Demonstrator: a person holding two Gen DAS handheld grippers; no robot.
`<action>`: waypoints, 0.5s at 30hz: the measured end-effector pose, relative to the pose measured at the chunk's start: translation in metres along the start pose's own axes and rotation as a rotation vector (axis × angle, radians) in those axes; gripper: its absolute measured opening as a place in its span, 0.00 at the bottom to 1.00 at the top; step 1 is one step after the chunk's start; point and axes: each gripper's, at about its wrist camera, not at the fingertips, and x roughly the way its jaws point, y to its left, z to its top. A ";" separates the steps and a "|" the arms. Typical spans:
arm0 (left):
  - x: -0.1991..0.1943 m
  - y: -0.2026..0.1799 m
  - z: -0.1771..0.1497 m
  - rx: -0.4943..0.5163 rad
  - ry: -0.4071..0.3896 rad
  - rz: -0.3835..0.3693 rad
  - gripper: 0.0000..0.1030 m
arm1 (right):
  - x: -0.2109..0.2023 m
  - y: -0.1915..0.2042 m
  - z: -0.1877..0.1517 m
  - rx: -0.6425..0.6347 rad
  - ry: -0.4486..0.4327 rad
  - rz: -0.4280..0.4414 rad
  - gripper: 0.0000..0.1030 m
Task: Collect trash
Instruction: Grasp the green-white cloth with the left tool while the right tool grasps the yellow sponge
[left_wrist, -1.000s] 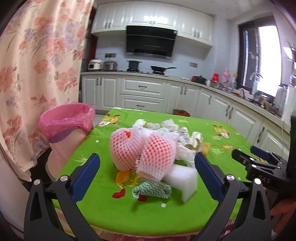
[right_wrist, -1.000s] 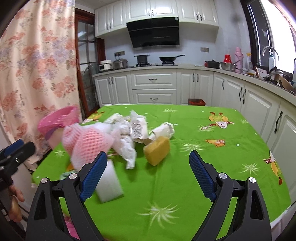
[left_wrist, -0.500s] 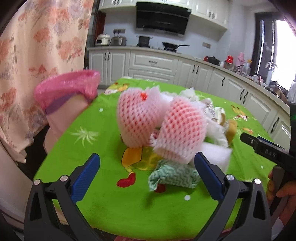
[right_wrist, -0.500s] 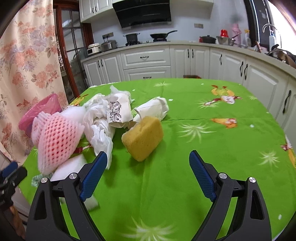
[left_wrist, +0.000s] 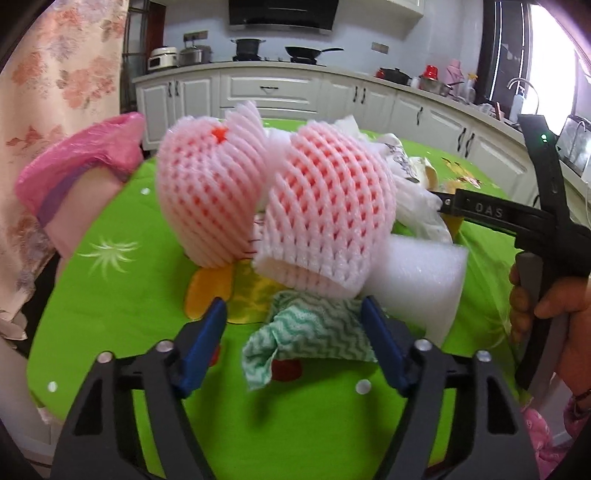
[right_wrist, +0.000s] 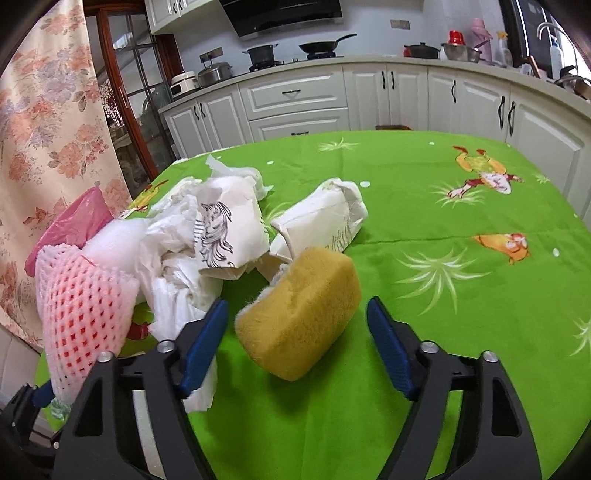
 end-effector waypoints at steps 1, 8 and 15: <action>0.002 -0.001 0.000 0.002 0.003 -0.013 0.63 | 0.000 -0.001 0.000 0.006 0.001 0.009 0.61; 0.005 -0.007 -0.002 0.044 0.003 -0.065 0.35 | -0.005 -0.001 -0.001 -0.005 -0.019 0.035 0.40; -0.015 -0.005 -0.006 0.086 -0.038 -0.055 0.34 | -0.020 0.002 -0.005 -0.026 -0.061 0.027 0.36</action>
